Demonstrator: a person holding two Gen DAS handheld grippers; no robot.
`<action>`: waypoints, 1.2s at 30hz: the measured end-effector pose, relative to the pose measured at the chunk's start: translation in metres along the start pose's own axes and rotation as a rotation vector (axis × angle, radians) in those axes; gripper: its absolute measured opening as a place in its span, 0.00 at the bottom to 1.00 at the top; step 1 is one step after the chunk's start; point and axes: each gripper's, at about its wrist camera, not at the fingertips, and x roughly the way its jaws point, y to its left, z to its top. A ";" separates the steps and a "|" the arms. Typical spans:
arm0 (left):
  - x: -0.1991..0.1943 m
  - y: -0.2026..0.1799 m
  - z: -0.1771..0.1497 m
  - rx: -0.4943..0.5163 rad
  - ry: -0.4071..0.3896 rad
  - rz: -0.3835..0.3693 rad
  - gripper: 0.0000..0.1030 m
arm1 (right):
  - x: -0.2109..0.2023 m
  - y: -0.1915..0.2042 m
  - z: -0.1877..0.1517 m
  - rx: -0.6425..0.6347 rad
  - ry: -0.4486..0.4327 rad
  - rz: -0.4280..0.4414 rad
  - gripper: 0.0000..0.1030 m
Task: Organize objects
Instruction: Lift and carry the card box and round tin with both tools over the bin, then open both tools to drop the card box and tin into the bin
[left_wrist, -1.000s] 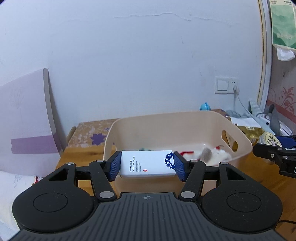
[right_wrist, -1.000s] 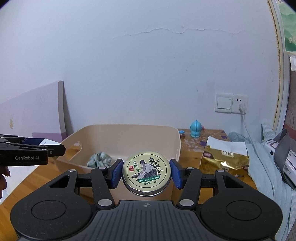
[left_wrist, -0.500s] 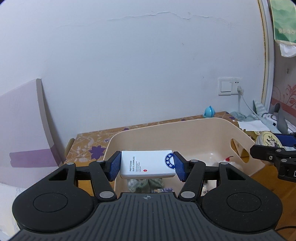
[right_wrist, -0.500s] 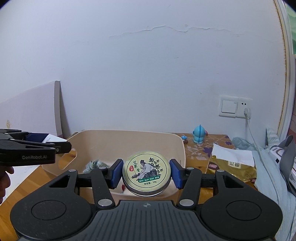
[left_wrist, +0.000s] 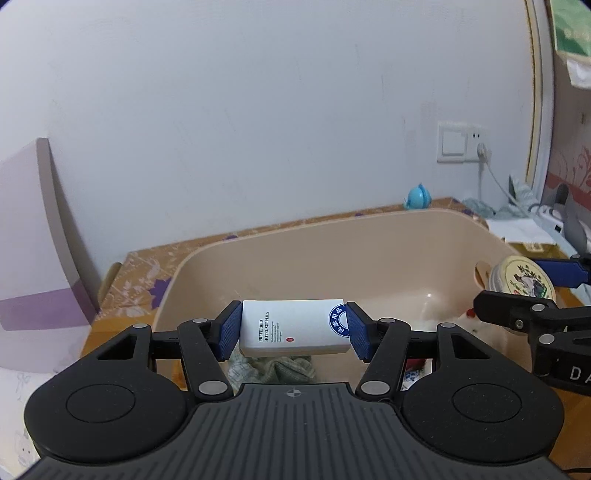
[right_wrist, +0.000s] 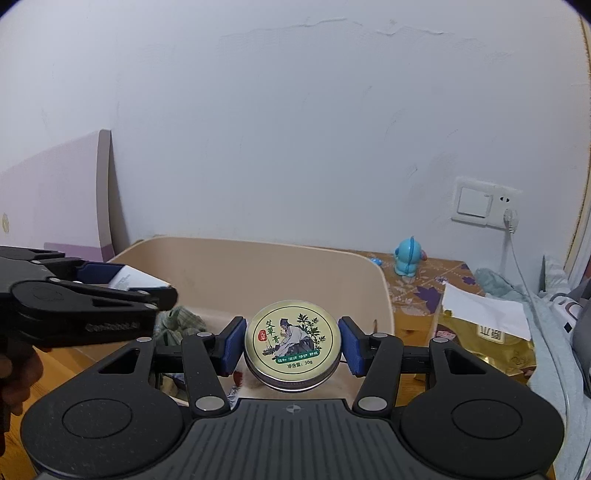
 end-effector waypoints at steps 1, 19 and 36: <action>0.004 0.000 -0.001 -0.001 0.009 -0.001 0.59 | 0.003 0.001 0.001 -0.003 0.006 0.002 0.50; 0.039 -0.005 -0.015 -0.006 0.192 -0.050 0.59 | 0.037 0.005 -0.006 -0.027 0.141 -0.005 0.51; 0.022 -0.003 -0.010 -0.053 0.184 -0.018 0.83 | 0.015 -0.005 -0.003 0.042 0.104 -0.019 0.87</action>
